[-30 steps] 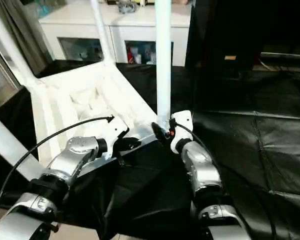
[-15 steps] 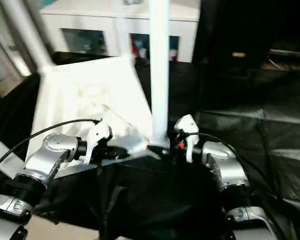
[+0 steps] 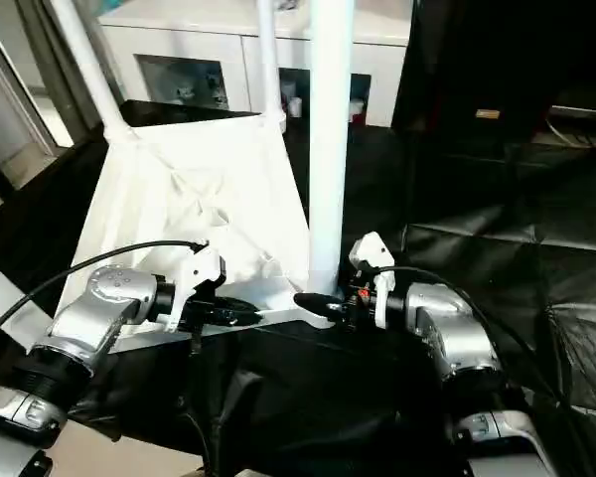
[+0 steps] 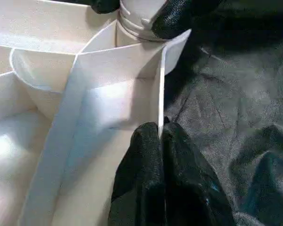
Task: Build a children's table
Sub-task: Rotate leg to tighten
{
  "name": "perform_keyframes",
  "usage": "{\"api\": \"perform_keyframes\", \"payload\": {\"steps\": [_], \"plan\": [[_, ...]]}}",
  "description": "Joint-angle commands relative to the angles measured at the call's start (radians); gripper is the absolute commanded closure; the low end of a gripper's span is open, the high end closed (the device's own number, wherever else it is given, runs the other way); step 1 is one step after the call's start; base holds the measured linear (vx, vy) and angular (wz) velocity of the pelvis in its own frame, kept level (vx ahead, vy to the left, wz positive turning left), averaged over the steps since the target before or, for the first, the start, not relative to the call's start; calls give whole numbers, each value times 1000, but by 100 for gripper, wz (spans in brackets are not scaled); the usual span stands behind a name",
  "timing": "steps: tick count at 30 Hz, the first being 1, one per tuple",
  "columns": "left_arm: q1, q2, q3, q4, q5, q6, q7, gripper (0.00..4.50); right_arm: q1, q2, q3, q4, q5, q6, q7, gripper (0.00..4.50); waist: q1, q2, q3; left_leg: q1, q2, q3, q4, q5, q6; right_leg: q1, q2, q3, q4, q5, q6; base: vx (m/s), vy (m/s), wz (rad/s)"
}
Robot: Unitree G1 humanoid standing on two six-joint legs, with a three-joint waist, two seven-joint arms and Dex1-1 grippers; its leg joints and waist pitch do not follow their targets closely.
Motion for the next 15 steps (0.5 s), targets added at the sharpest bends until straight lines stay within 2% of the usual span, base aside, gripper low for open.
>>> {"api": "perform_keyframes", "payload": {"steps": [1,2,3,4,5,6,7,8,10,12,14,15], "plan": [[-28,-63,6,25,15,0,120,450,8,79,24,63,-44,-20,-149,185,-4,-18,-50,16,64,-21,-71,-117,97,40,-74,45,-73,-62,-265,0,0,0],[-29,-64,7,26,15,0,123,450,7,80,23,65,-44,-21,-154,185,-8,-14,-44,22,63,-21,-80,-178,59,37,-74,47,-84,-151,-253,0,0,0],[-34,-71,10,32,20,2,143,450,6,91,19,74,-51,-26,-188,185,-10,-16,-44,22,63,-24,-83,-202,44,39,-77,48,-87,-188,-242,0,0,0],[-50,-106,16,57,37,-2,223,450,8,136,5,91,-69,-33,-308,186,-15,-16,-43,23,63,-26,-88,-227,21,40,-76,49,-90,-227,-225,0,0,0],[-51,-108,17,58,38,-2,229,450,9,140,4,92,-70,-34,-317,186,-21,-15,-38,27,63,-26,-93,-260,2,34,-74,51,-96,-266,-212,0,0,0],[-71,-155,25,88,53,-6,328,450,13,193,3,105,-93,-43,-429,186,-28,-19,-34,25,59,-28,-95,-291,-8,38,-76,52,-102,-318,-193,0,0,0],[-78,-178,28,96,58,2,373,450,14,215,6,112,-111,-58,-481,186,-30,-17,-33,27,59,-28,-98,-301,-15,36,-77,53,-105,-342,-184,0,0,0],[-84,-201,31,103,61,13,414,450,12,240,8,119,-123,-66,-529,186,-30,-18,-33,37,59,-30,-99,-325,-25,31,-79,53,-113,-390,-165,0,0,0],[-85,-220,32,102,63,17,433,450,11,259,15,119,-123,-64,-533,186,-29,-18,-35,37,60,-30,-102,-319,-21,33,-78,56,-114,-372,-161,0,0,0],[-80,-250,27,96,61,22,444,450,7,262,69,118,-164,-92,-510,186,-27,-19,-42,31,59,-24,-99,-252,8,38,-75,55,-109,-265,-171,0,0,0],[-73,-265,17,90,60,21,436,450,-3,268,60,125,-150,-106,-504,186,-26,-17,-43,28,58,-21,-97,-226,27,40,-75,55,-105,-225,-180,0,0,0],[-71,-260,13,87,59,17,422,450,-3,265,48,118,-129,-96,-480,151,-26,-17,-45,26,58,-21,-95,-211,40,42,-75,55,-102,-204,-186,0,0,0]]}}
